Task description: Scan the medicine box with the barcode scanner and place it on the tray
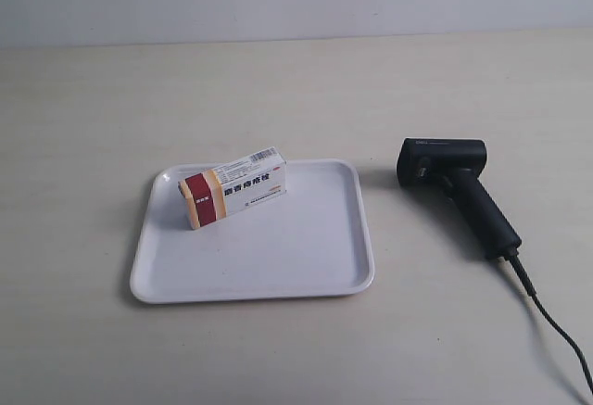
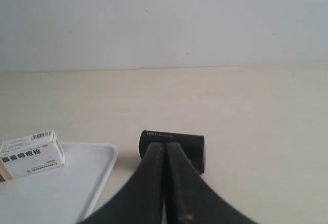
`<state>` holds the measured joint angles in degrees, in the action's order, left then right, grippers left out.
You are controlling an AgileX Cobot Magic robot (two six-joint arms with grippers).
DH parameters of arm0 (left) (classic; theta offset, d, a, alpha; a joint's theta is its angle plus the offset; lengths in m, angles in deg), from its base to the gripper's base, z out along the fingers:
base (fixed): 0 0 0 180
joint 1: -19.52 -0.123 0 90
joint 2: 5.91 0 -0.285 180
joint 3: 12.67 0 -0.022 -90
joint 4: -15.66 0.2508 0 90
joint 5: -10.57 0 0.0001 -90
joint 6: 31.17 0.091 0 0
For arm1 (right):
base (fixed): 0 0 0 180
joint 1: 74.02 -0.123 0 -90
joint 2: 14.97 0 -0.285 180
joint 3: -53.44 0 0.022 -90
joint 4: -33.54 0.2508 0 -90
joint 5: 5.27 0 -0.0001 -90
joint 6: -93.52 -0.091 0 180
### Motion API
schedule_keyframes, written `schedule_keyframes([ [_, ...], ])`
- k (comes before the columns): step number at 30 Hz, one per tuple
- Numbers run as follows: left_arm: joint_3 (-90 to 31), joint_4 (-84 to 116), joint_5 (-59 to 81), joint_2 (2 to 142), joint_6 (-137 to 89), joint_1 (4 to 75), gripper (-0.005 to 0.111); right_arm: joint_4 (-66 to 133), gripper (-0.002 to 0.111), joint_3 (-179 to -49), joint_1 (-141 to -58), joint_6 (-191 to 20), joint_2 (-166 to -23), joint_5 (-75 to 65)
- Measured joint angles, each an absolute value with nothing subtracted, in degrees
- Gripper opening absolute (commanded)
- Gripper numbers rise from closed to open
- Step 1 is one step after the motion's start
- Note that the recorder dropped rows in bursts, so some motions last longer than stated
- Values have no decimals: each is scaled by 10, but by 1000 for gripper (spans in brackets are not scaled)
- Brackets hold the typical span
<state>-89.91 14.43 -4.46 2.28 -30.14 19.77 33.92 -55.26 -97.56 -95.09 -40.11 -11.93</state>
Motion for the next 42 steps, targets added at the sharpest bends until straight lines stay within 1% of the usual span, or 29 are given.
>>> schedule_keyframes([
  [4,-899,144,-45,23,-301,198,3,332,0,-512,-976,-965,-338,-125],
  [9,-899,144,-45,23,-301,198,3,335,0,-499,-972,-967,-295,-135],
  [11,-899,144,-45,23,-301,198,3,335,0,-497,-954,-967,-272,-136],
  [17,-899,144,-45,23,-301,198,3,335,0,-496,-850,-968,-231,-143],
  [21,-899,144,-45,23,-301,198,3,335,0,-496,-818,-968,-231,-150],
  [42,-899,144,-45,23,-301,198,3,335,0,-496,-812,-970,-231,-152],
])
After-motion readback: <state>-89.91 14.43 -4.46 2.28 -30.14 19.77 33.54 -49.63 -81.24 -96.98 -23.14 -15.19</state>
